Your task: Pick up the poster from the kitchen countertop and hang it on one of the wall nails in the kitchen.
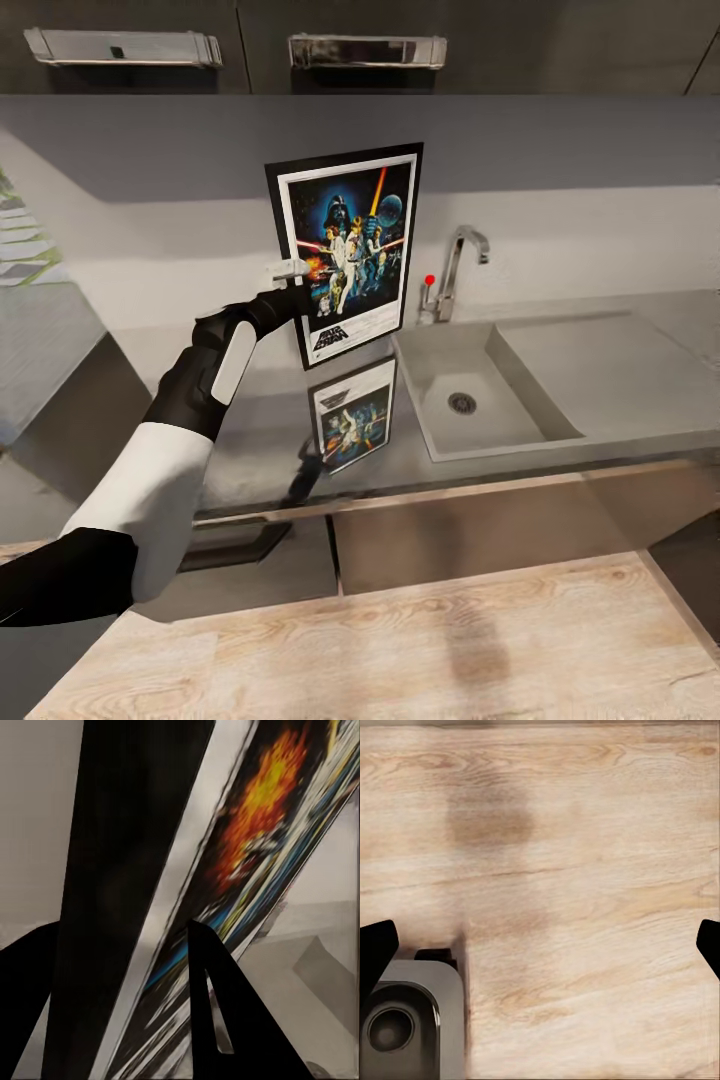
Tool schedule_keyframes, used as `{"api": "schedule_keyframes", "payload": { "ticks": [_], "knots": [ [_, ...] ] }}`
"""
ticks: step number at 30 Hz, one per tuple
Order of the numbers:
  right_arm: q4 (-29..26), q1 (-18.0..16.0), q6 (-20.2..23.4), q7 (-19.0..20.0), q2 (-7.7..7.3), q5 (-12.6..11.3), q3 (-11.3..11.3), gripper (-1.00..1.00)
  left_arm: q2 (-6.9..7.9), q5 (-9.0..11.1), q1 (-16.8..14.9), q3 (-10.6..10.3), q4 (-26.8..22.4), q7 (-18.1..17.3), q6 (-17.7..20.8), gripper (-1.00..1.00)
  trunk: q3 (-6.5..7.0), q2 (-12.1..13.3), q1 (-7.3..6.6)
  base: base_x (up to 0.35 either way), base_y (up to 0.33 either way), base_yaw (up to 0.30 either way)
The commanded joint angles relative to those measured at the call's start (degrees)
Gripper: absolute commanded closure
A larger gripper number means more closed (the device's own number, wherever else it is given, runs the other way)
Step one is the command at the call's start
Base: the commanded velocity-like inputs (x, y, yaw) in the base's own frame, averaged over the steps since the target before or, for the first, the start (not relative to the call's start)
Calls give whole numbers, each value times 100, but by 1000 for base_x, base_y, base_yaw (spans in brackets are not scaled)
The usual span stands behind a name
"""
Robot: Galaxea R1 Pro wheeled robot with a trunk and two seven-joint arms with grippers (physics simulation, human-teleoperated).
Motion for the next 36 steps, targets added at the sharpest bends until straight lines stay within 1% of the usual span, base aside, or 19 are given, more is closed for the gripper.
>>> {"api": "schedule_keyframes", "payload": {
  "ticks": [1,21,36],
  "knots": [
    [-6,2,-10,-6,1,7,-11,-100,-1,26,-3,4,-4,-6,31,100,-5,-4,-2,-288,0,0],
    [-6,2,-14,-6,1,3,-13,-100,-2,26,-3,1,-5,-6,33,100,-5,-4,-2,-164,0,0],
    [-6,2,-15,-6,1,-2,-19,-100,-2,39,-3,0,-80,-9,37,100,-5,-4,-2,-314,0,0]
  ]
}}
